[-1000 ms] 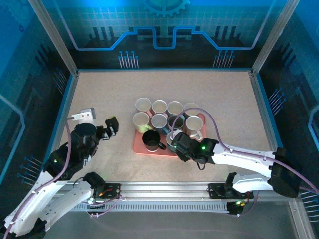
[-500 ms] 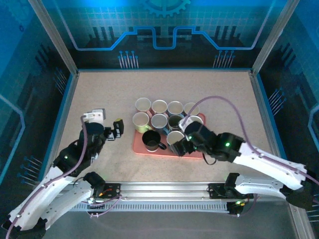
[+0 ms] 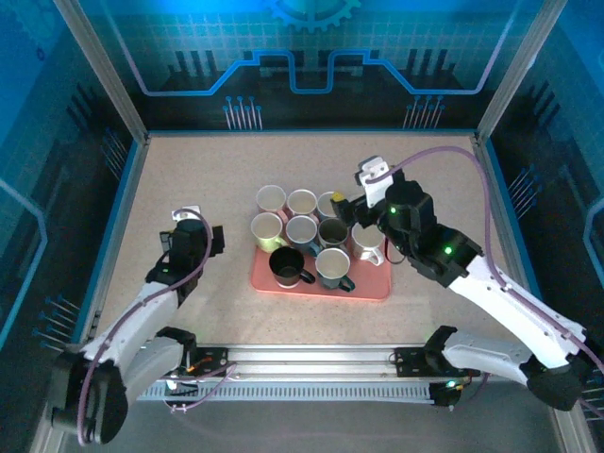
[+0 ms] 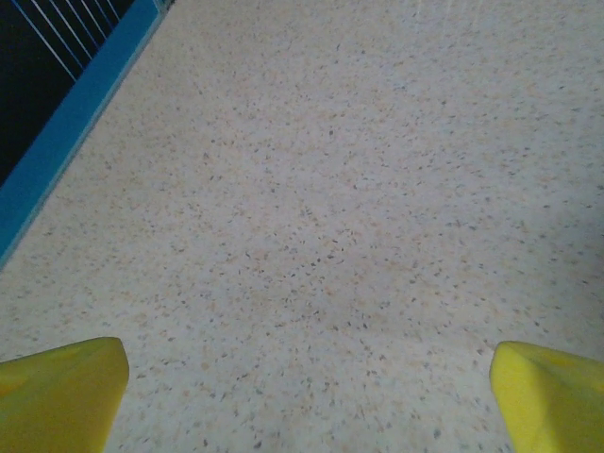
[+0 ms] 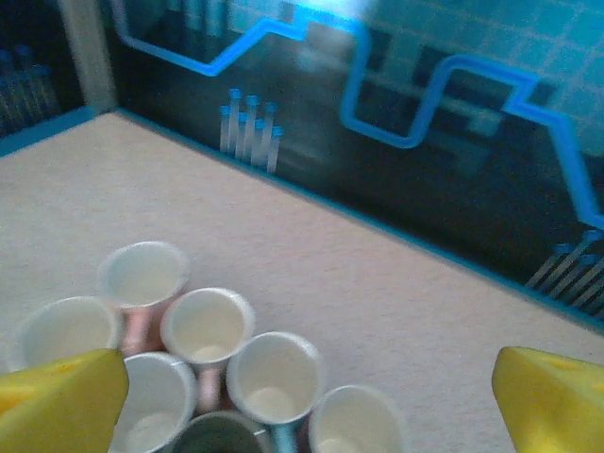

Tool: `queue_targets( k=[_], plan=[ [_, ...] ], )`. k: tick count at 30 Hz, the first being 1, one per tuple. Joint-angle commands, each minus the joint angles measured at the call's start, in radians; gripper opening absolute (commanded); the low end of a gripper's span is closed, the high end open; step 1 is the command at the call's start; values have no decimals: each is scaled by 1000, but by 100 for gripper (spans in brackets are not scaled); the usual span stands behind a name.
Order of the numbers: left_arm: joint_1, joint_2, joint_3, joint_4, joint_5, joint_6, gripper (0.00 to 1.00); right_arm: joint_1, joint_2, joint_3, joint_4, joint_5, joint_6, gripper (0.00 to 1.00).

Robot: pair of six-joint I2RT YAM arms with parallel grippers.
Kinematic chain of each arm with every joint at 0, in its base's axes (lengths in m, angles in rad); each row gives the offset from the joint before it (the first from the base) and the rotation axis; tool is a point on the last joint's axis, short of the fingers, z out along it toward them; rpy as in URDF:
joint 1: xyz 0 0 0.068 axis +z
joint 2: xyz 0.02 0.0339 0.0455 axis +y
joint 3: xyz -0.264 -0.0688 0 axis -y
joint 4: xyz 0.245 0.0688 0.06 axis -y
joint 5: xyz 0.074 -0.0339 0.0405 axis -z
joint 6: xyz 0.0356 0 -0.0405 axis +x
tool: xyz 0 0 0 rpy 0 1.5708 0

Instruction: Turn the mug right side up

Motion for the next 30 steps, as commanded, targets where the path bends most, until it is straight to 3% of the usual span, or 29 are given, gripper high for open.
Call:
queue_targets(
  k=[1, 2, 4, 6, 9, 12, 15, 17, 19, 21, 27, 30],
  plan=[
    [42, 72, -84, 313, 45, 12, 99, -123, 35, -1, 135, 130, 33, 100],
    [54, 98, -116, 394, 46, 1, 99, -157, 39, -7, 128, 131, 89, 100],
    [66, 139, -146, 499, 19, -11, 99, -190, 35, -78, 232, 41, -18, 100],
    [72, 179, -164, 614, 39, 5, 99, -253, 39, -117, 200, -63, -73, 100],
    [79, 277, -149, 736, 102, 43, 99, -367, 44, -205, 192, -15, 40, 100],
    [84, 374, -110, 814, 146, 75, 99, -481, 50, -336, 201, -88, 35, 100],
    [132, 481, -103, 909, 188, 34, 99, -565, 67, -468, 271, -54, 162, 100],
    [162, 540, -96, 946, 269, 24, 99, -601, 58, -583, 431, -86, 175, 100],
    [165, 596, -90, 1013, 280, 39, 99, -624, 51, -710, 686, -204, 88, 100],
    [163, 589, -74, 961, 276, 37, 99, -649, 88, -800, 887, -235, 74, 100],
    [162, 589, -74, 962, 274, 38, 99, -659, 342, -838, 1260, -384, -6, 100],
    [159, 591, -73, 965, 270, 41, 99, -664, 517, -837, 1458, -329, 14, 100]
  ],
)
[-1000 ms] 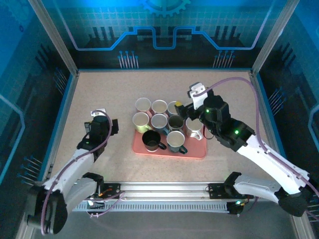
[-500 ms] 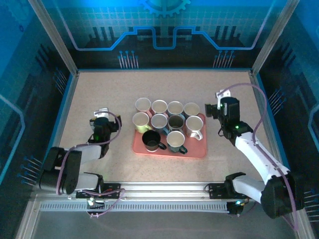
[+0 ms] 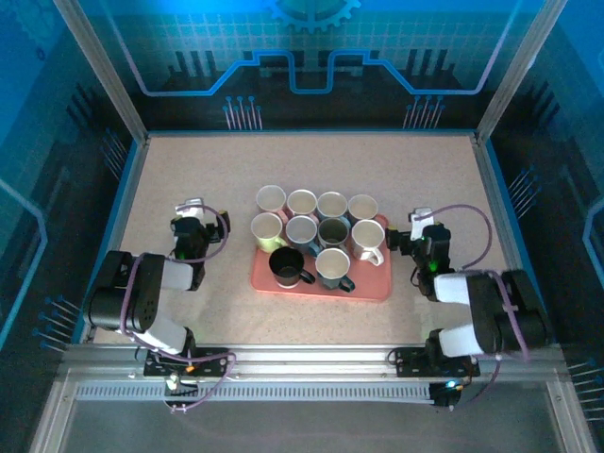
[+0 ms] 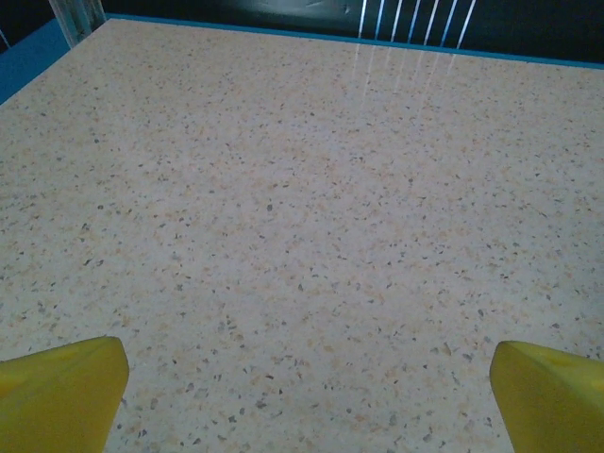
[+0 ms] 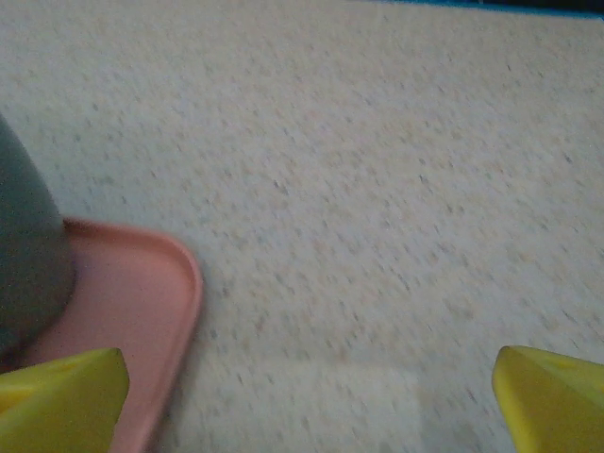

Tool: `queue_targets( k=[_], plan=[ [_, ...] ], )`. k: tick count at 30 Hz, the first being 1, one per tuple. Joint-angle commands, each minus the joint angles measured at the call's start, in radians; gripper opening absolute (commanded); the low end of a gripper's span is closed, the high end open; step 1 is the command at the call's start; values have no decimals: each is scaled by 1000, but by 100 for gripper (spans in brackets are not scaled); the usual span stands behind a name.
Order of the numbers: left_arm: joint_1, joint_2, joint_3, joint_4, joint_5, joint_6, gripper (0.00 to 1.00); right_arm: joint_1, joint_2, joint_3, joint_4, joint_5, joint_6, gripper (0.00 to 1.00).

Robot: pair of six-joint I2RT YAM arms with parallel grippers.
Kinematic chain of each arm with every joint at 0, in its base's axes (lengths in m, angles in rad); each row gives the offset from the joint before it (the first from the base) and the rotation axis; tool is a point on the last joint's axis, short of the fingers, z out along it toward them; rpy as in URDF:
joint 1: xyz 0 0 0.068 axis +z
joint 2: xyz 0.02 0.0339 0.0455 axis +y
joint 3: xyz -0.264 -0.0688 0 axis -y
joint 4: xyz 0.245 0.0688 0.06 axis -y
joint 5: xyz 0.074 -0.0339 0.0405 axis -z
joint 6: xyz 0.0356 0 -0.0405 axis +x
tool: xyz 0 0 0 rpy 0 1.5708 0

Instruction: Turn the mug right side up

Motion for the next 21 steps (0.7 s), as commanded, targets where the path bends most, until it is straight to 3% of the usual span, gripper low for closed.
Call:
queue_targets(
  k=[1, 2, 3, 14, 19, 21],
  plan=[
    [1, 5, 21, 41, 17, 7, 99, -18, 79, 24, 248, 28, 1, 100],
    [0, 4, 22, 38, 16, 7, 99, -18, 48, 88, 67, 87, 38, 100],
    [0, 4, 23, 36, 14, 9, 99, -4, 61, 131, 2, 108, 20, 100],
    [-11, 5, 27, 34, 5, 16, 99, 22, 76, 127, 41, 129, -7, 100],
    [-40, 7, 12, 61, 124, 95, 99, 22, 76, 127, 41, 129, -8, 100],
    [-16, 7, 45, 3, 147, 67, 99, 22, 76, 126, 40, 129, -8, 100]
  ],
)
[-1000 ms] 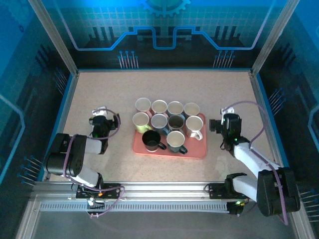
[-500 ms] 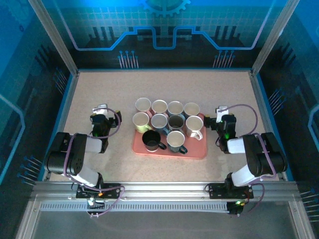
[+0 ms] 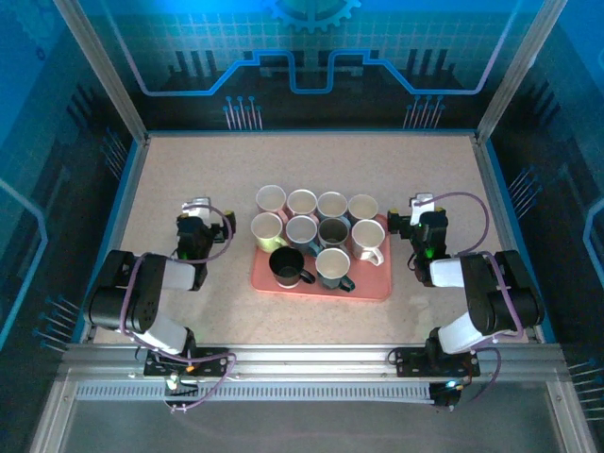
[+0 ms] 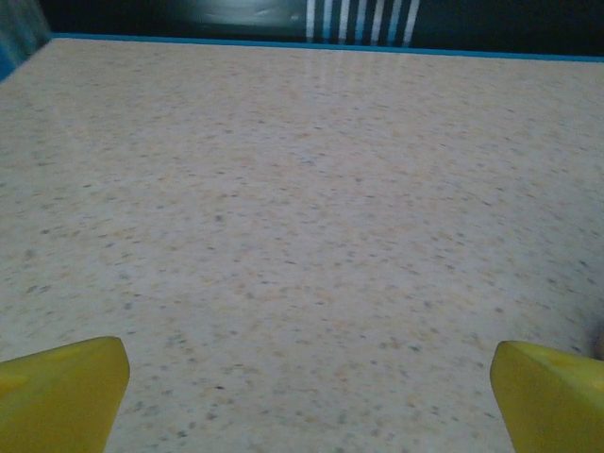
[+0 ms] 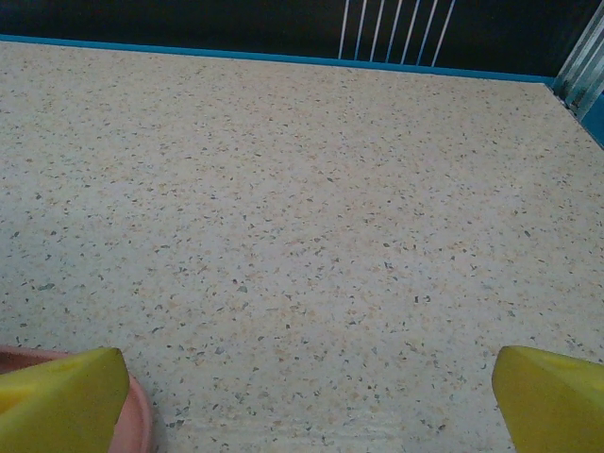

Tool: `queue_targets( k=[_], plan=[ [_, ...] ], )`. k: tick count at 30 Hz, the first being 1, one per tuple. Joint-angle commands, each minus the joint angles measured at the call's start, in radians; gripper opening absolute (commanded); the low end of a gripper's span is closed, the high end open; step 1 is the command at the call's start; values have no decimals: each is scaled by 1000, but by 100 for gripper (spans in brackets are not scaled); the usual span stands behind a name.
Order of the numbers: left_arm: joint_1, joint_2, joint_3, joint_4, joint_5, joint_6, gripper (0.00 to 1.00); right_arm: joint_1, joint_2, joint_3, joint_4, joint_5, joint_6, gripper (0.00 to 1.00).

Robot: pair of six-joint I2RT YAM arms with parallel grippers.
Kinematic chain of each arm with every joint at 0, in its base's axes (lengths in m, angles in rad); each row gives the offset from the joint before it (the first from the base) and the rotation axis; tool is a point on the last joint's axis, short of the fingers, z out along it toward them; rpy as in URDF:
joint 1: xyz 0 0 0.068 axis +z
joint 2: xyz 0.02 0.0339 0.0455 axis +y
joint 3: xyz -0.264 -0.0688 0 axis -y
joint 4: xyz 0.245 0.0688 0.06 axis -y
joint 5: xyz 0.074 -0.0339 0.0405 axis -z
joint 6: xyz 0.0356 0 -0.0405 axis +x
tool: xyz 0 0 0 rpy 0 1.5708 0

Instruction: Turn the mug right side up

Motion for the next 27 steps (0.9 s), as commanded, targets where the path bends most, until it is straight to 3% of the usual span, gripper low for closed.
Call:
queue_targets(
  k=[1, 27],
  plan=[
    [38, 3, 51, -35, 112, 1, 99, 14, 2, 5, 31, 30, -13, 100],
    [47, 5, 48, -26, 131, 0, 99, 13, 1, 5, 29, 29, -12, 100]
  ],
)
